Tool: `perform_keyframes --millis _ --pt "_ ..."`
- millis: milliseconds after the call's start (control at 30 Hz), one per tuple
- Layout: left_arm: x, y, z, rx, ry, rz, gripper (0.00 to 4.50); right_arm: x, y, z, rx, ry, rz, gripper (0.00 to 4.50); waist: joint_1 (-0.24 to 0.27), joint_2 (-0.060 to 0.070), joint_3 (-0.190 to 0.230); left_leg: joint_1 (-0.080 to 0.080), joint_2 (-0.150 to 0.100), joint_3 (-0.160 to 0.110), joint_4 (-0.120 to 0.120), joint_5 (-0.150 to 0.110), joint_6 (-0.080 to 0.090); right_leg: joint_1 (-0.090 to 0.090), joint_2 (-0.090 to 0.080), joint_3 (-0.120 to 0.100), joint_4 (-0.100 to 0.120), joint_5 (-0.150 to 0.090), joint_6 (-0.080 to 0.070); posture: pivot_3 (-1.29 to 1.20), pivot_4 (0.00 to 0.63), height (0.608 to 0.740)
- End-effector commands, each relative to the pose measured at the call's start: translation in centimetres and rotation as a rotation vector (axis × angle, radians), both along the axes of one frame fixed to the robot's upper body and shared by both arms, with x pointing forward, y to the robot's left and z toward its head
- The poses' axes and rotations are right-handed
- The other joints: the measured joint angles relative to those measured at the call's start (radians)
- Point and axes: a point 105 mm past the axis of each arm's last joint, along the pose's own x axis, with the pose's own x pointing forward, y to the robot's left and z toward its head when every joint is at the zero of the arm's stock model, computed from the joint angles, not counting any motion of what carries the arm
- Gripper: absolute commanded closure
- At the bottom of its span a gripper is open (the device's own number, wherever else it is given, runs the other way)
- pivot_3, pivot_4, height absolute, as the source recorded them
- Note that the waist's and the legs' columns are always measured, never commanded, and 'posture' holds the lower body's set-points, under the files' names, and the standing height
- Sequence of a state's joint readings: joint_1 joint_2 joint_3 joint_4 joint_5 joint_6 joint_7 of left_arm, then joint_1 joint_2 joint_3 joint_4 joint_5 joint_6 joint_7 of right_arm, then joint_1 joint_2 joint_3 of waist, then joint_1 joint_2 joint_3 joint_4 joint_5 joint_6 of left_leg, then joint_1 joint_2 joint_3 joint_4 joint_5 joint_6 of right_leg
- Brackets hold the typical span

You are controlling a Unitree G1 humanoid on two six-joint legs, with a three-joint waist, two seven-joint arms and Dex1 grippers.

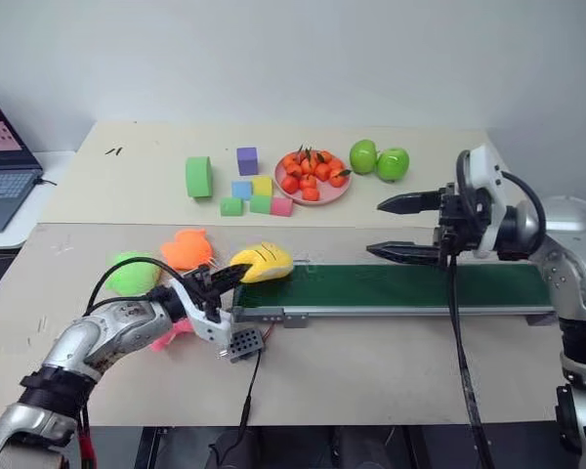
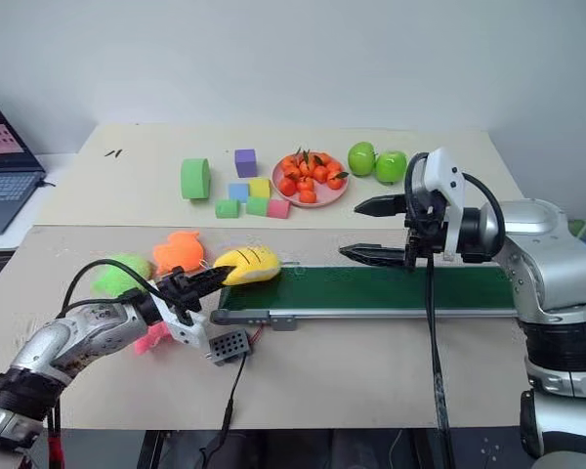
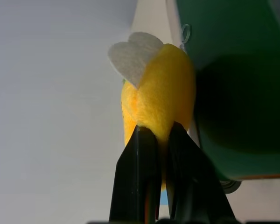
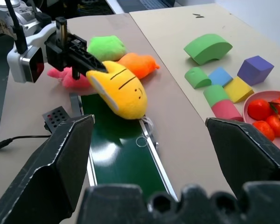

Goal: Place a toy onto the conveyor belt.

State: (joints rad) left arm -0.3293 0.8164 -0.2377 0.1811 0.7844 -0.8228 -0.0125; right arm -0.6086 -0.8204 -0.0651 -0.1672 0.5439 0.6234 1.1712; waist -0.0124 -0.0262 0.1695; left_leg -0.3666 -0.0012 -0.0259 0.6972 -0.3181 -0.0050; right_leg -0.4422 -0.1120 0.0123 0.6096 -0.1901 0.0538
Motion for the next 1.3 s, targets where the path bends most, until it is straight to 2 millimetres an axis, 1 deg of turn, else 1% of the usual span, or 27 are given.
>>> perform_keyframes --millis 33,233,267,300,367,400,433,467,500,533,567,600,633,667,733,767,867,933,1000,1033,1100,1200,1300 --pt "0.1 -0.3 -0.3 0.009 -0.011 -0.049 4.48 -0.7 -0.3 1.6 0.015 -0.060 -0.006 0.00 -0.001 0.000 0.000 0.000 0.000 0.000 0.000 0.000 0.000 0.000 0.000 0.000 0.000 0.000 0.000 0.00 0.150 0.738" --pt "-0.3 -0.2 -2.0 0.045 0.034 -0.096 4.48 -0.9 -0.6 1.7 0.013 -0.062 -0.023 0.00 0.000 0.000 0.000 0.001 0.000 0.000 0.001 0.000 0.000 0.001 0.000 0.000 0.001 0.000 0.000 0.00 0.150 0.738" --pt "-0.4 0.0 -2.2 0.045 0.041 -0.105 3.73 -0.9 -0.6 1.7 0.012 -0.062 -0.025 0.00 0.000 0.000 0.000 0.001 0.000 0.000 0.001 0.000 0.000 0.001 0.000 0.000 0.001 0.000 0.000 0.00 0.150 0.738" --pt "-0.4 0.1 -2.3 0.043 0.045 -0.112 3.57 -0.9 -0.7 1.7 0.012 -0.062 -0.026 0.00 0.000 0.000 0.000 0.001 0.000 0.000 0.001 0.000 0.000 0.001 0.000 0.000 0.001 0.000 0.000 0.00 0.150 0.738" --pt "-0.5 0.5 -2.2 0.025 0.056 -0.117 2.89 -0.9 -0.7 1.7 0.012 -0.062 -0.028 0.00 -0.001 0.000 0.000 0.001 0.000 0.000 0.001 0.000 0.000 0.001 0.000 0.000 0.001 0.000 0.000 0.00 0.150 0.738" --pt "-0.6 0.6 -2.1 0.017 0.059 -0.121 2.45 -0.8 -0.7 1.7 0.011 -0.062 -0.028 0.00 -0.001 0.000 0.000 0.001 0.000 0.000 0.001 0.000 0.000 0.001 0.000 0.000 0.001 0.000 0.000 0.00 0.150 0.738" --pt "-0.7 0.6 -1.9 0.010 0.061 -0.124 2.16 -0.7 -0.7 1.7 0.010 -0.062 -0.029 0.00 -0.001 0.000 0.000 0.002 0.000 0.000 0.001 0.000 0.000 0.001 0.000 0.000 0.001 0.000 0.000 0.00 0.150 0.738" --pt "-0.7 0.8 -1.7 -0.007 0.064 -0.116 1.71 -0.7 -0.7 1.7 0.010 -0.062 -0.028 0.00 -0.002 0.000 0.000 0.003 0.000 0.000 0.001 0.000 0.000 0.002 0.000 0.000 0.001 0.000 0.000 0.00 0.150 0.738" --pt "-0.7 1.0 -1.2 -0.025 0.068 -0.108 1.31 -0.7 -0.7 1.7 0.009 -0.062 -0.027 0.00 -0.002 0.000 0.000 0.003 0.000 0.001 0.001 0.000 0.000 0.002 0.000 0.000 0.001 0.000 0.000 0.00 0.150 0.738" --pt "-0.6 1.2 -0.6 -0.058 0.075 -0.094 1.04 -0.6 -0.7 1.7 0.009 -0.063 -0.026 0.00 -0.002 0.000 0.000 0.003 0.000 0.001 0.001 0.000 0.000 0.002 0.000 0.000 0.001 0.000 0.000 0.00 0.150 0.738" --pt "-0.4 1.4 0.0 -0.099 0.086 -0.077 0.52 -0.6 -0.7 1.7 0.009 -0.063 -0.025 0.00 -0.003 0.000 0.000 0.003 0.000 0.001 0.001 0.000 0.000 0.002 0.000 0.000 0.001 0.000 0.000 0.00 0.150 0.738" --pt "0.0 1.7 1.0 -0.155 0.091 -0.043 0.20 -0.6 -0.7 1.7 0.009 -0.063 -0.024 0.00 -0.004 0.000 0.000 0.003 0.000 0.001 0.001 0.000 0.000 0.002 0.000 0.000 0.001 0.000 0.000 0.00 0.150 0.738" --pt "0.4 2.0 1.9 -0.212 0.112 -0.011 0.03 -0.6 -0.8 1.7 0.009 -0.062 -0.024 0.00 -0.005 0.000 0.000 0.003 0.000 0.001 0.001 0.000 0.000 0.002 0.000 0.000 0.002 0.000 0.000 0.00 0.150 0.738" --pt "1.0 2.5 2.4 -0.281 0.180 0.039 0.03 -0.6 -0.9 1.7 0.007 -0.061 -0.024 0.00 -0.005 0.000 0.000 0.003 0.000 0.001 0.001 0.000 0.000 0.002 0.000 0.000 0.002 0.000 0.000 0.00 0.150 0.738" --pt "2.2 3.4 2.9 -0.465 0.400 0.143 0.03 -0.6 -1.0 1.6 0.004 -0.058 -0.024 0.00 -0.004 0.000 0.000 0.003 0.000 0.000 0.001 0.000 0.000 0.001 0.000 0.000 0.002 0.000 0.000 0.00 0.150 0.738" --pt "2.6 3.7 3.1 -0.543 0.498 0.166 0.03 -0.6 -1.1 1.6 0.002 -0.056 -0.025 0.00 -0.003 0.000 0.000 0.003 0.000 0.000 0.002 0.000 0.000 0.002 0.000 0.000 0.002 0.000 0.000 0.00 0.150 0.738" --pt "3.2 4.1 4.4 -0.766 0.799 0.195 0.03 -0.4 -1.5 1.3 -0.020 -0.049 -0.034 0.00 -0.003 0.000 0.000 0.002 0.001 -0.001 0.004 -0.001 0.001 0.002 0.000 0.000 0.004 0.000 0.000 0.00 0.150 0.738" --pt "3.0 3.7 5.2 -0.860 0.983 0.179 0.03 -0.3 -1.9 1.0 -0.046 -0.046 -0.046 0.00 -0.004 0.000 0.000 0.002 0.000 -0.001 0.006 -0.001 0.002 0.002 0.000 0.000 0.004 0.000 0.000 0.00 0.150 0.738" --pt "2.2 2.8 5.2 -0.857 1.129 0.163 0.03 -0.1 -2.2 0.8 -0.065 -0.046 -0.055 0.00 -0.006 0.000 0.000 0.003 0.000 -0.001 0.006 -0.001 0.002 0.003 0.000 0.000 0.004 0.000 0.001 0.00 0.150 0.738" --pt "1.7 2.3 5.4 -0.837 1.160 0.145 0.03 -0.1 -2.3 0.8 -0.071 -0.047 -0.058 0.00 -0.008 0.000 0.000 0.003 0.000 -0.001 0.006 -0.001 0.002 0.003 0.000 0.000 0.004 0.000 0.001 0.00 0.150 0.738" --pt "0.8 1.2 6.5 -0.832 1.225 0.091 0.03 -0.1 -2.5 0.9 -0.073 -0.049 -0.059 0.00 -0.008 0.000 0.000 0.003 0.000 -0.001 0.006 -0.001 0.002 0.003 0.000 0.000 0.004 0.000 0.001 0.00 0.150 0.738" --pt "0.2 0.3 7.9 -0.819 1.260 0.045 0.03 -0.1 -2.6 1.1 -0.073 -0.052 -0.055 0.00 -0.009 0.000 0.000 0.003 0.000 -0.001 0.006 -0.001 0.002 0.003 0.001 0.001 0.004 0.000 0.001 0.00 0.150 0.738" --pt "-0.2 -0.5 9.0 -0.729 1.263 0.019 0.03 -0.3 -2.5 1.5 -0.059 -0.058 -0.048 0.00 -0.005 0.000 0.000 0.003 0.000 -0.001 0.007 0.000 0.001 0.003 0.001 0.001 0.004 0.000 0.001 0.00 0.150 0.738"
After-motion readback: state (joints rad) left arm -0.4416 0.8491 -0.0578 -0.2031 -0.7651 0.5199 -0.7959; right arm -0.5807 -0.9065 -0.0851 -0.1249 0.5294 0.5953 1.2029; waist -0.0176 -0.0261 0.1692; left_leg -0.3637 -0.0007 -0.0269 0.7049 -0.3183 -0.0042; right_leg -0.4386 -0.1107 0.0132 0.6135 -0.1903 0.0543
